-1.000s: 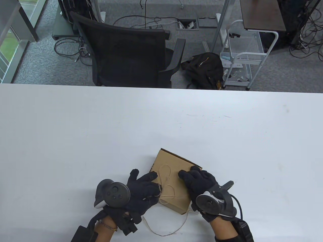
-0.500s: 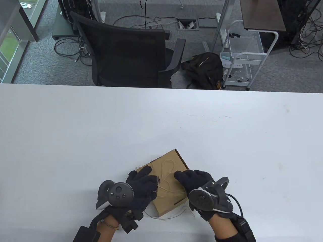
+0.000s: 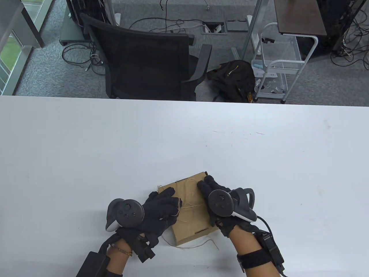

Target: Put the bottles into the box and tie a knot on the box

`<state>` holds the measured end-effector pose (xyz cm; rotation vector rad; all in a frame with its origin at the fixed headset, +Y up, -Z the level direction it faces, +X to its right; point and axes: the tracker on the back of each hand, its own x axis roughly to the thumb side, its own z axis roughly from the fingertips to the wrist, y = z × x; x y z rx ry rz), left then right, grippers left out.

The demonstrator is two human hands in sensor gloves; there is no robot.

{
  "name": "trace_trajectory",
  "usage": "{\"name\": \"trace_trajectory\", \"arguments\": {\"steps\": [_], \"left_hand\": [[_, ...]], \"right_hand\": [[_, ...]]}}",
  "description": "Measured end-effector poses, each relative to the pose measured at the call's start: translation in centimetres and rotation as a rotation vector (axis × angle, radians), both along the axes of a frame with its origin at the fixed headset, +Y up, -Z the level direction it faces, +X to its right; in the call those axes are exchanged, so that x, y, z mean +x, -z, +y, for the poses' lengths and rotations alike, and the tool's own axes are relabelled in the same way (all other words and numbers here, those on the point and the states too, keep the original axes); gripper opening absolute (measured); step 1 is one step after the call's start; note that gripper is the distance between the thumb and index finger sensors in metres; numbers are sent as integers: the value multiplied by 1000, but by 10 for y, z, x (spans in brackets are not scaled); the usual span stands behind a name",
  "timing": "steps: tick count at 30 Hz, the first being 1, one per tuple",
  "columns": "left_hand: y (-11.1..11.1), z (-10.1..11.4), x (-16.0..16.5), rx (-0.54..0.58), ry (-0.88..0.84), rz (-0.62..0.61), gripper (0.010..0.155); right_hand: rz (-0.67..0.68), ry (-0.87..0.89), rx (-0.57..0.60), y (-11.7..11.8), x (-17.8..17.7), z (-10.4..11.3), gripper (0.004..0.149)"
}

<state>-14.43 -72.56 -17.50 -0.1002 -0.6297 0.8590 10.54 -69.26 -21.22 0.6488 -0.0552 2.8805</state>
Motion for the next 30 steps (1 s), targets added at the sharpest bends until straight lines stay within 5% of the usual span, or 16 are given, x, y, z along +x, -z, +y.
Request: {"name": "trace_trajectory", "arguments": {"steps": [5, 10, 14, 19, 24, 27, 30], "left_hand": [[-11, 15, -9, 82, 61, 62, 45], [-22, 26, -14, 19, 28, 105, 45], [-28, 28, -6, 173, 189, 223, 46], [-27, 22, 2, 290, 285, 216, 45], [-23, 17, 0, 267, 270, 172, 45], [-21, 14, -3, 248, 224, 172, 45], [-21, 17, -7, 291, 254, 232, 45]], "right_hand": [[-30, -99, 70, -13, -13, 4, 48], [-99, -198, 127, -29, -27, 11, 49], [-88, -335, 224, -36, -32, 16, 40], [-110, -187, 217, -25, -14, 13, 38], [-92, 134, 19, 0, 7, 6, 39], [-82, 187, -63, 12, 11, -2, 39], [-122, 121, 15, 11, 8, -2, 39]]}}
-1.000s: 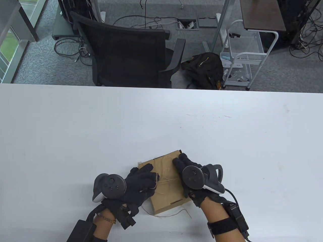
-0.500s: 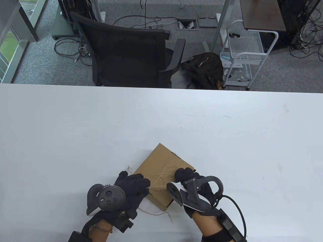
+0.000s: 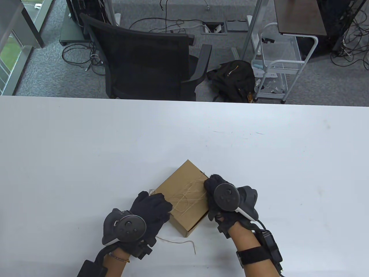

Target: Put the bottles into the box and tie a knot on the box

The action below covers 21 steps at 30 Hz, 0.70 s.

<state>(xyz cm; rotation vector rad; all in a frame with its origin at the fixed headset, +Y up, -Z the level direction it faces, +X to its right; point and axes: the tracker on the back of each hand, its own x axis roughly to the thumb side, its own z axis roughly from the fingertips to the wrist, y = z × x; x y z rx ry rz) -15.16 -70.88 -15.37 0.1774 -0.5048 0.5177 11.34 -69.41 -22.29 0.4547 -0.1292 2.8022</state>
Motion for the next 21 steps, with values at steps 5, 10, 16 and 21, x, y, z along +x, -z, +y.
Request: {"name": "trace_trajectory", "arguments": {"steps": [5, 10, 16, 21], "left_hand": [[2, 2, -12, 90, 73, 69, 45], [11, 0, -31, 56, -10, 187, 46], [12, 0, -37, -44, -297, 92, 46], [8, 2, -33, -34, -226, 93, 46]], "right_hand": [[-57, -169, -9, -11, -5, 6, 50], [-45, -176, -55, -23, -4, 8, 68], [-36, -156, -168, -30, -2, 9, 66], [-5, -124, -325, -32, -4, 21, 75]]}}
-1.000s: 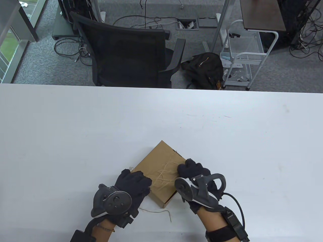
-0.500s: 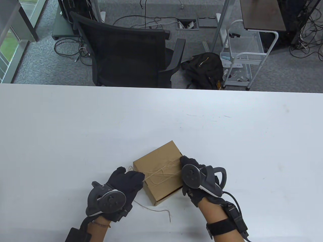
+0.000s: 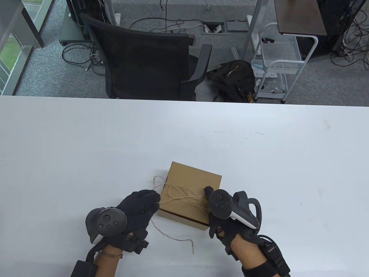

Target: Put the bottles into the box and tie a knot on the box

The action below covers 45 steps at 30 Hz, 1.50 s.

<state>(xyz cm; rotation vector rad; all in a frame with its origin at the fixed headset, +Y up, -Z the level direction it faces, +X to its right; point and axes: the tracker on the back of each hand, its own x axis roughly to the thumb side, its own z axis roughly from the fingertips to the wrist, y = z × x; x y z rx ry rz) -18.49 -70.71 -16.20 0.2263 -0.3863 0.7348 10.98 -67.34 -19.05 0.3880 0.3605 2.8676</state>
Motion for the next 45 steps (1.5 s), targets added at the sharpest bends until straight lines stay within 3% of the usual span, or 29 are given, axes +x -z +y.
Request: {"name": "trace_trajectory", "arguments": {"steps": [3, 7, 10, 12, 14, 17, 21, 25, 29, 32, 37, 41, 45], "left_hand": [[1, -3, 1, -5, 7, -13, 45], [2, -9, 7, -57, 91, -42, 46], [2, -12, 14, -74, 174, -61, 45], [2, -12, 17, -74, 206, -60, 45], [1, -14, 21, -76, 249, -74, 45], [0, -16, 24, -81, 340, -68, 45], [5, -20, 20, -128, 457, -20, 45], [13, -25, 1, -231, 567, 117, 46], [19, -28, -24, -268, 517, 239, 46], [16, -23, -28, -170, 458, 293, 48], [13, -14, -10, -73, 592, 284, 53], [14, -14, -10, -122, 490, 289, 74], [16, -18, -25, -173, 249, 234, 85]], "right_hand": [[-9, -39, 102, 1, 3, 12, 73], [-29, 71, 220, 7, 13, 19, 58], [-52, 170, 393, 11, 23, 10, 45], [-14, 222, 452, 13, 26, -3, 49], [41, 275, 443, 17, 30, -19, 56], [18, 358, 406, 14, 35, -37, 59], [39, 247, 458, -3, 32, -34, 57], [12, 180, 467, -19, 33, -32, 55], [-19, 223, 393, -22, 41, -29, 54], [0, 228, 395, -24, 43, -29, 53], [34, 222, 396, -29, 42, -28, 50], [22, 212, 423, -31, 46, -28, 47], [-7, 199, 453, -31, 49, -27, 47]]}}
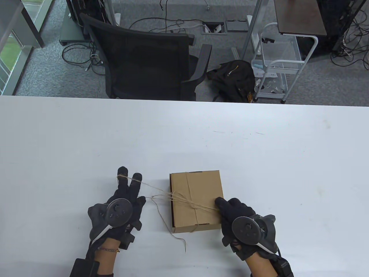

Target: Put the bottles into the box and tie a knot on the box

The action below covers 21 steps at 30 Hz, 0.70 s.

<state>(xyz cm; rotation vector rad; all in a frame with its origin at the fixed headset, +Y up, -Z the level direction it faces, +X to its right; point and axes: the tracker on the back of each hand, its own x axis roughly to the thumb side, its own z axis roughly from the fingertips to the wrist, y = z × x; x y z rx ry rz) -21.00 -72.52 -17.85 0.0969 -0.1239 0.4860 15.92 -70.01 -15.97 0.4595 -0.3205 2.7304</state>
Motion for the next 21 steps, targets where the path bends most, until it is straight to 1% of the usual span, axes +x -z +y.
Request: {"name": "trace_trajectory", "arguments": {"steps": [1, 2, 3, 4, 5, 6, 7, 8, 9, 10, 12, 14, 15, 16, 17, 18, 19, 21], "left_hand": [[0, -1, -7, -17, -100, 9, 88], [1, -2, -11, -16, -193, 2, 90], [1, -3, -17, -11, -305, 22, 92], [2, -6, -25, -36, -473, 46, 92], [3, -9, -29, -64, -593, 48, 92], [4, -15, -36, -113, -760, 50, 92], [4, -22, -42, -163, -915, 81, 92], [4, -27, -46, -195, -1001, 117, 92], [3, -35, -52, -252, -1126, 173, 95], [2, -40, -55, -274, -1203, 201, 98], [0, -54, -66, -352, -1344, 301, 101], [-3, -63, -74, -376, -1403, 372, 104], [-5, -68, -79, -378, -1418, 427, 105], [-5, -70, -81, -384, -1405, 475, 105], [-7, -72, -85, -404, -1362, 520, 106], [-6, -72, -87, -398, -1318, 523, 107], [-5, -71, -88, -395, -1262, 531, 105], [-3, -65, -87, -443, -1071, 535, 100]], "right_hand": [[-10, -9, 18, 1, 1, 1, 46], [-23, -15, 18, 1, 2, 1, 46], [-34, -13, 20, 1, 3, 1, 45], [-52, -8, 23, 2, 4, 0, 45], [-58, -10, 17, 3, 6, 0, 44], [-73, 2, 11, 4, 9, -1, 43], [-100, 33, 11, 5, 12, -2, 39], [-111, 50, 0, 7, 14, -3, 36], [-137, 92, -27, 9, 20, -5, 35], [-157, 143, -48, 10, 25, -7, 35], [-191, 266, -119, 15, 36, -14, 35], [-216, 337, -149, 17, 43, -19, 36], [-221, 375, -163, 18, 48, -22, 36], [-219, 415, -183, 19, 51, -24, 36], [-221, 486, -216, 20, 54, -27, 37], [-234, 547, -232, 20, 56, -30, 37], [-243, 558, -234, 21, 57, -30, 37], [-259, 515, -216, 21, 57, -29, 38]]}}
